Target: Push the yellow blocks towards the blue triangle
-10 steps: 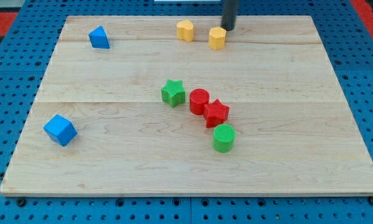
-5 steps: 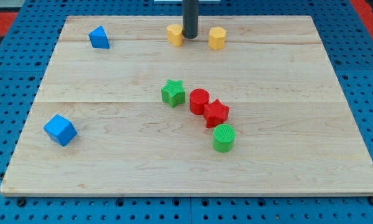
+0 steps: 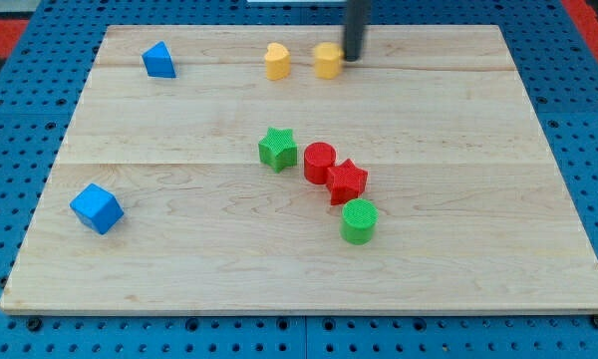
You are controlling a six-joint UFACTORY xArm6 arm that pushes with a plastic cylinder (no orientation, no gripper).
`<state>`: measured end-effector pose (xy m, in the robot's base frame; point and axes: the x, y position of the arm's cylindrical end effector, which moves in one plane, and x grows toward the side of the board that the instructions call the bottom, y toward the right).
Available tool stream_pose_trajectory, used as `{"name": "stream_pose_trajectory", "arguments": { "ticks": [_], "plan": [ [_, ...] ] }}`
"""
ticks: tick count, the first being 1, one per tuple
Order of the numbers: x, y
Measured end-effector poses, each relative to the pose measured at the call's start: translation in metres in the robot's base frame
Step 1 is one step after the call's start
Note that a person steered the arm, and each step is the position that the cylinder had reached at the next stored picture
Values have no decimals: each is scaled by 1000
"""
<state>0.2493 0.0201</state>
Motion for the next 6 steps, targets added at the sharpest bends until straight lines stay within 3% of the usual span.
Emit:
{"name": "stream_pose_trajectory", "arguments": {
  "ticks": [1, 3, 5, 6],
  "plan": [
    [8, -91],
    [12, -116],
    [11, -13],
    [31, 11]
  ]
}}
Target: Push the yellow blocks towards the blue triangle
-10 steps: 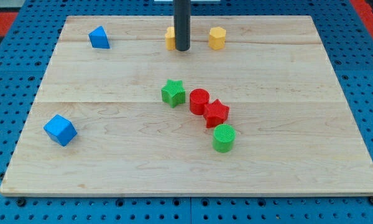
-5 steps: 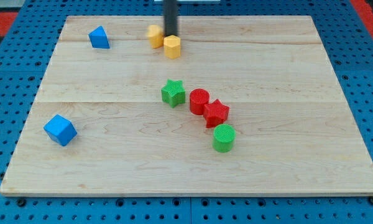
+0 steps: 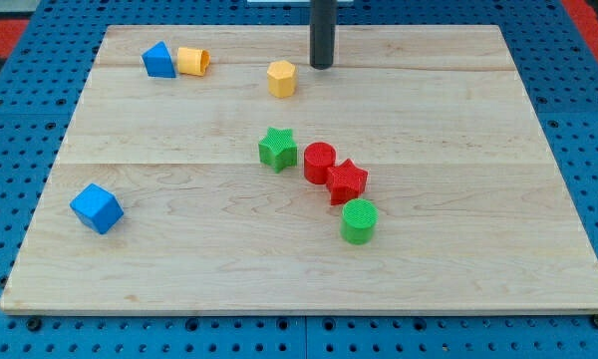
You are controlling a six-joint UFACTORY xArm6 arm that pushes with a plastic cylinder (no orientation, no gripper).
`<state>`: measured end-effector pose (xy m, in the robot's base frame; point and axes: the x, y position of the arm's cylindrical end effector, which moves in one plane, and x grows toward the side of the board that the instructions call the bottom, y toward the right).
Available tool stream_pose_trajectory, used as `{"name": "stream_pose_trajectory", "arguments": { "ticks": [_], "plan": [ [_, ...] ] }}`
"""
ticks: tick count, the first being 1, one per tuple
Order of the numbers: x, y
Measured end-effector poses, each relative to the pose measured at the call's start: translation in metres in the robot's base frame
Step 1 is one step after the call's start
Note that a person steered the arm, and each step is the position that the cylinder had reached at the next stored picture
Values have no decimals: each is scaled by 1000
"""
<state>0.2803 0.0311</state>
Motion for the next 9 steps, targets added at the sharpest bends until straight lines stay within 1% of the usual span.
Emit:
{"name": "stream_pose_trajectory", "arguments": {
  "ticks": [2, 3, 4, 5, 6, 7, 8, 9],
  "plan": [
    [13, -139],
    [28, -63],
    [31, -14],
    [63, -58],
    [62, -126],
    [77, -117],
    [103, -131],
    [82, -160]
  ]
}}
